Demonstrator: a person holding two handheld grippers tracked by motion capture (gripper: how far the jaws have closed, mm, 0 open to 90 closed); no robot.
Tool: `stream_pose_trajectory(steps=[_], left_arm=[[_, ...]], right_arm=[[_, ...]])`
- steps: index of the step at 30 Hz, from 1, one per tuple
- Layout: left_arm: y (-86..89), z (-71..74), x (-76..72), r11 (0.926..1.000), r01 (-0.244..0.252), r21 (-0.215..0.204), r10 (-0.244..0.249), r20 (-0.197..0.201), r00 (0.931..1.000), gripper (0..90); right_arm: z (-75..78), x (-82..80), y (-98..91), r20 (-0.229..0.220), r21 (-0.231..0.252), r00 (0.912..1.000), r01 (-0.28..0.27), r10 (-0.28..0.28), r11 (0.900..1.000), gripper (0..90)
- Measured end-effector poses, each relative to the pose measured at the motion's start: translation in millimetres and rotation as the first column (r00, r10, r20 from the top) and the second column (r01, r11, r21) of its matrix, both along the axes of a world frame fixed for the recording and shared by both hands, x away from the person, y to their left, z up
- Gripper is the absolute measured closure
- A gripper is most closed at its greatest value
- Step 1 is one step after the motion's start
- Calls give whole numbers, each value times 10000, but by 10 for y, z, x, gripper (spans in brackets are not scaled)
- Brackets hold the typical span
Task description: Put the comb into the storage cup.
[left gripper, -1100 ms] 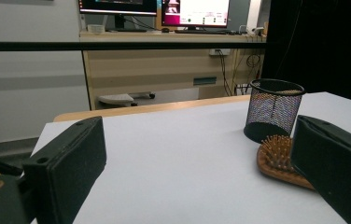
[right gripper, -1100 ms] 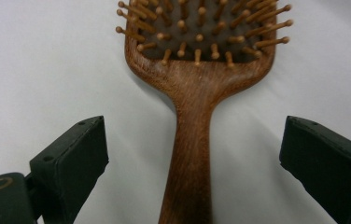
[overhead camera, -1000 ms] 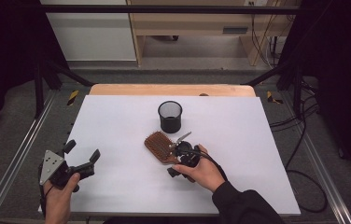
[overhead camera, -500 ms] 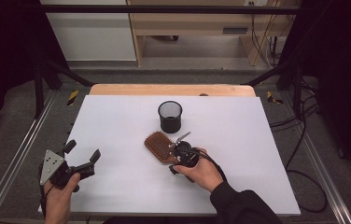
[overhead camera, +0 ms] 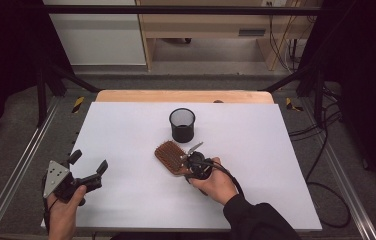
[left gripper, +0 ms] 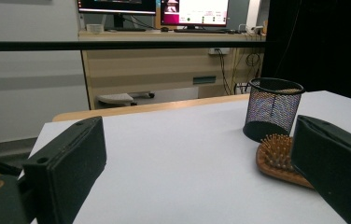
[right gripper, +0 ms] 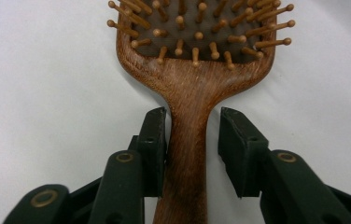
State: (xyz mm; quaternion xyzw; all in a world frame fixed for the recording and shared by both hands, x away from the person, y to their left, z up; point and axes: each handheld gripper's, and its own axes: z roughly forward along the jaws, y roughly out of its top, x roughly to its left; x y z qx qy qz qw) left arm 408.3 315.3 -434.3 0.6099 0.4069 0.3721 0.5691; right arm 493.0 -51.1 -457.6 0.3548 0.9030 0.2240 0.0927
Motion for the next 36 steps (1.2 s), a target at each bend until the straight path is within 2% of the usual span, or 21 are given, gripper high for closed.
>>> stream_pose_trajectory(steps=[9, 12, 17, 20, 27, 30, 32, 36], left_arm=[[-5, 1, -2, 10000, 24, 5, -24, -8, 10000, 39], [-6, 1, -2, 10000, 32, 4, -32, -10, 10000, 39], [-5, 3, -2, 10000, 46, -9, -46, -10, 10000, 39], [-1, 5, -7, 10000, 40, -60, -40, 5, 10000, 39], [-6, 9, -9, 9999, 70, -108, -70, -23, 10000, 39], [-26, 22, -25, 9997, 153, -170, -153, -17, 9999, 39], [-49, 31, -36, 9994, 264, -243, -265, -44, 9996, 39], [-114, 63, -60, 9966, 581, -587, -590, -145, 9982, 36]], right_arm=[[17, 43, 19, -334, -159, 9994, -27, 22, 9999, 714], [20, 69, 2, -494, -70, 9988, -77, 73, 9999, 723], [25, 71, 11, -408, -219, 9985, -370, 361, 9991, 727], [26, 78, -5, -445, -93, 9982, -400, 396, 9992, 727], [10, 41, -71, -81, 225, 9986, -513, 515, 9984, 728], [41, -22, -134, 239, 596, 9980, -606, 593, 9964, 727], [55, -41, -156, 312, 748, 9977, -619, 597, 9953, 727], [92, -114, -247, 777, 1204, 9954, -649, 558, 9906, 727]])
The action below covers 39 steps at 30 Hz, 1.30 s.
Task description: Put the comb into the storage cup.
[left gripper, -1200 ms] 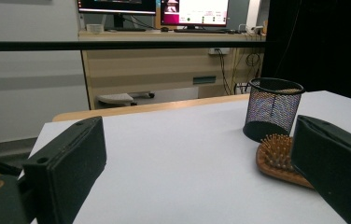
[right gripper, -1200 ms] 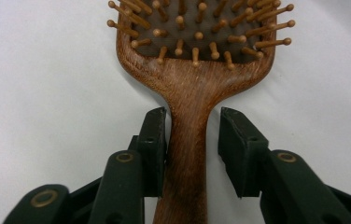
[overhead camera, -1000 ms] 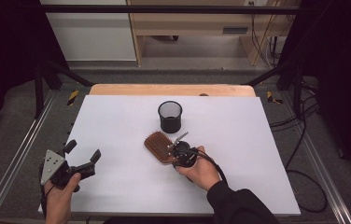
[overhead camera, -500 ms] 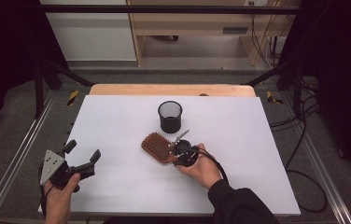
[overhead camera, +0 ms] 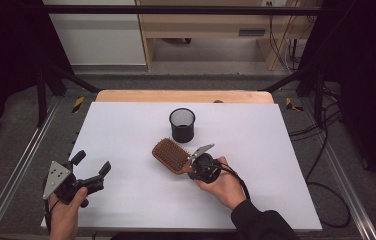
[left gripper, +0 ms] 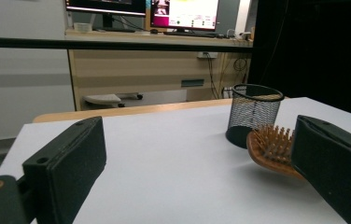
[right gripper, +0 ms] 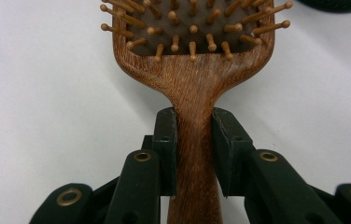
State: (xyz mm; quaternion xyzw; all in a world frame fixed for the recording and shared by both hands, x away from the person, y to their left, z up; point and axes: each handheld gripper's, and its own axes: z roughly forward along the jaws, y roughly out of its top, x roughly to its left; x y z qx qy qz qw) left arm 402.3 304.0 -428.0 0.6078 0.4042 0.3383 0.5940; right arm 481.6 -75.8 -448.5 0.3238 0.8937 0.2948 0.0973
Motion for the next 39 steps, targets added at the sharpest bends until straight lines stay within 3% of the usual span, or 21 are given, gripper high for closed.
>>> stream_pose_trajectory(steps=[2, 5, 6, 7, 8, 9, 11, 12, 15, 19, 20, 21, 22, 29, 33, 39], left_arm=[[-53, 11, -2, 9998, 206, -12, -206, -138, 9997, 33], [-151, 40, 12, 9984, 530, -196, -535, -256, 9982, 31], [-186, 54, 19, 9975, 648, -281, -655, -275, 9975, 31], [-226, 69, 27, 9961, 792, -381, -804, -304, 9963, 31], [-271, 83, 37, 9952, 891, -406, -906, -345, 9953, 31], [-322, 97, 47, 9945, 967, -397, -981, -353, 9946, 31], [-424, 128, 72, 9961, 873, -161, -878, -349, 9955, 31], [-473, 147, 88, 9975, 689, -123, -693, -330, 9971, 31], [-603, 221, 151, 9944, 928, -501, -947, -375, 9948, 34], [-790, 340, 229, 9844, 1563, -805, -1602, -451, 9861, 33], [-840, 371, 248, 9815, 1715, -847, -1758, -471, 9833, 32], [-890, 402, 268, 9785, 1842, -927, -1894, -513, 9805, 32], [-937, 432, 290, 9755, 1985, -953, -2044, -569, 9772, 30], [-1221, 555, 400, 9443, 2787, -1748, -2967, -868, 9510, 27], [-1338, 570, 423, 9397, 2998, -1648, -3167, -878, 9444, 27], [-1428, 562, 486, 9339, 3048, -1869, -3286, -1127, 9377, 27]], right_arm=[[20, -40, -74, 259, 531, 9996, 93, -107, 9985, 727], [35, -60, -121, 420, 920, 9989, 167, -206, 9956, 727], [53, -73, -166, 608, 1271, 9977, 206, -285, 9917, 727], [53, -73, -166, 608, 1271, 9977, 206, -285, 9917, 727], [69, -82, -207, 803, 1687, 9960, 239, -379, 9854, 727], [69, -82, -207, 803, 1687, 9960, 239, -379, 9854, 727], [106, -86, -263, 1052, 2245, 9932, 243, -490, 9742, 727], [106, -86, -263, 1052, 2245, 9932, 243, -490, 9742, 727], [171, -93, -296, 1355, 2591, 9890, 224, -593, 9656, 727], [228, -110, -358, 1758, 3134, 9807, 270, -859, 9492, 728], [251, -119, -378, 1952, 3417, 9762, 227, -946, 9395, 727], [251, -119, -378, 1952, 3417, 9762, 227, -946, 9395, 727], [276, -133, -387, 2082, 3682, 9725, 208, -1043, 9295, 727], [334, -180, -373, 2453, 4088, 9633, -11, -1088, 9126, 727], [350, -195, -377, 2582, 4234, 9597, -94, -1107, 9059, 727], [364, -216, -365, 2716, 4335, 9563, -213, -1081, 9009, 727]])
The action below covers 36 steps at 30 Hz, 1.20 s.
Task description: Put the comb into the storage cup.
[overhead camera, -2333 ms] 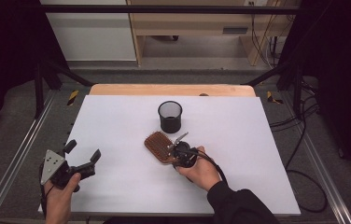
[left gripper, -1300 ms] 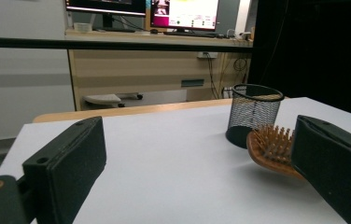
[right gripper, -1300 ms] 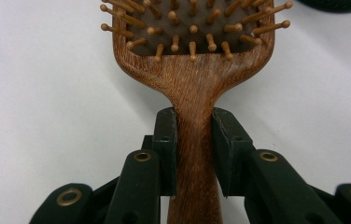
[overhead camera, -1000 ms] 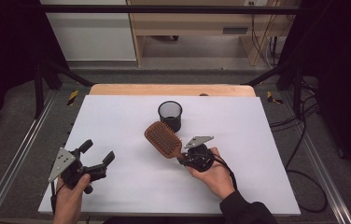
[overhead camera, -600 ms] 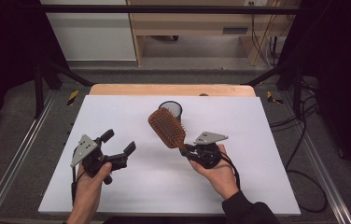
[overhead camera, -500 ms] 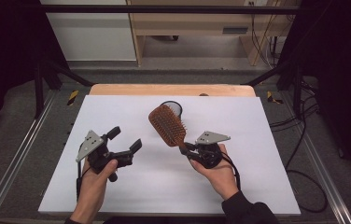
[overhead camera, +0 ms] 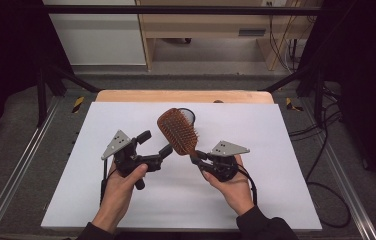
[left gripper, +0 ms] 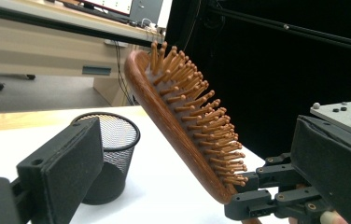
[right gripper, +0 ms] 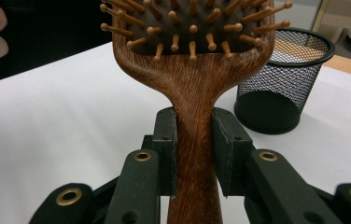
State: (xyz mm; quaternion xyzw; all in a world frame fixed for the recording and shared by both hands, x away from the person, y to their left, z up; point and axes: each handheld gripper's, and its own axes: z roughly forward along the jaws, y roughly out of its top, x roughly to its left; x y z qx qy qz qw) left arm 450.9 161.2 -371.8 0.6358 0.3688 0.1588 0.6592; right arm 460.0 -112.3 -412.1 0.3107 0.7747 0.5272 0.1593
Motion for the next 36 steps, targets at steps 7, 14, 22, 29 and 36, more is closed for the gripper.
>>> stream_pose_trajectory(steps=[7, 14, 22, 29, 36], left_arm=[[-59, 20, 24, 9996, 118, -244, -122, -163, 9998, 26], [-115, 98, 63, 9989, 228, -415, -240, -284, 9993, 24], [-181, 124, 142, 9988, 233, -420, -256, -550, 9982, 25], [-194, 182, 231, 9973, 86, -732, -136, -691, 9975, 47], [-151, 220, 259, 9935, -253, -1111, 161, -831, 9964, 147]], right_arm=[[25, -35, 22, 231, 104, 9997, -59, 57, 9999, 727], [40, -60, 43, 422, 169, 9990, -131, 124, 9998, 727], [62, -69, 32, 741, 60, 9971, -150, 145, 9999, 727], [46, -98, 90, 924, -201, 9954, -246, 264, 9995, 727], [38, -112, 114, 943, -251, 9949, -335, 357, 9991, 727]])
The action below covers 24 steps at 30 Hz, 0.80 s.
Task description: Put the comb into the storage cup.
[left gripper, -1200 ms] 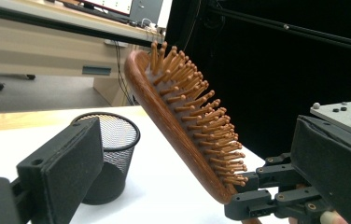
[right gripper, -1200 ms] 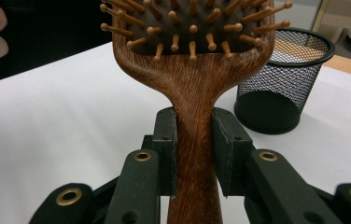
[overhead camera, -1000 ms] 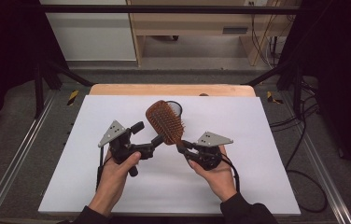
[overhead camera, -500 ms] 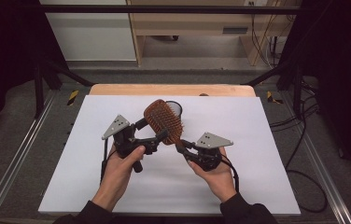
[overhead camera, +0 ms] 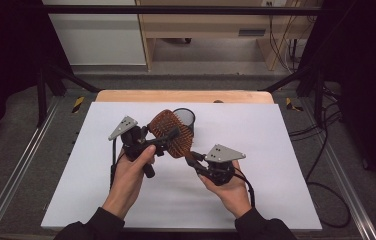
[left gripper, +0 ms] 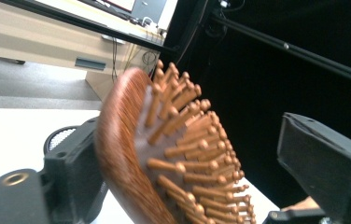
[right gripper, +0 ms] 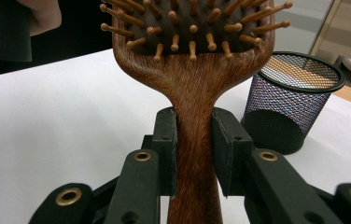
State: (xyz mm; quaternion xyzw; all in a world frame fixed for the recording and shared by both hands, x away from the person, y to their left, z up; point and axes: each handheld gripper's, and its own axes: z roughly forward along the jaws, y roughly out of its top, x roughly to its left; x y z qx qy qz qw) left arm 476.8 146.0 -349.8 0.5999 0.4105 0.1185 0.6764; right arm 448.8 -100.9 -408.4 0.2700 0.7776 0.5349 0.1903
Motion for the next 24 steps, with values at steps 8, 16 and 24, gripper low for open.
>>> stream_pose_trajectory(steps=[8, 16, 24], left_arm=[[49, -7, 28, 9986, 108, -514, -128, -387, 9992, 267], [27, -42, 82, 9951, 260, -955, -333, -753, 9966, 336], [6, -53, 90, 9939, 197, -1086, -300, -938, 9951, 399]], right_arm=[[5, -1, -10, 39, 79, 10000, 62, -63, 9999, 726], [2, 4, -23, 4, 189, 9999, 114, -115, 9998, 727], [4, -2, -10, 8, 284, 10000, 77, -77, 9996, 726]])
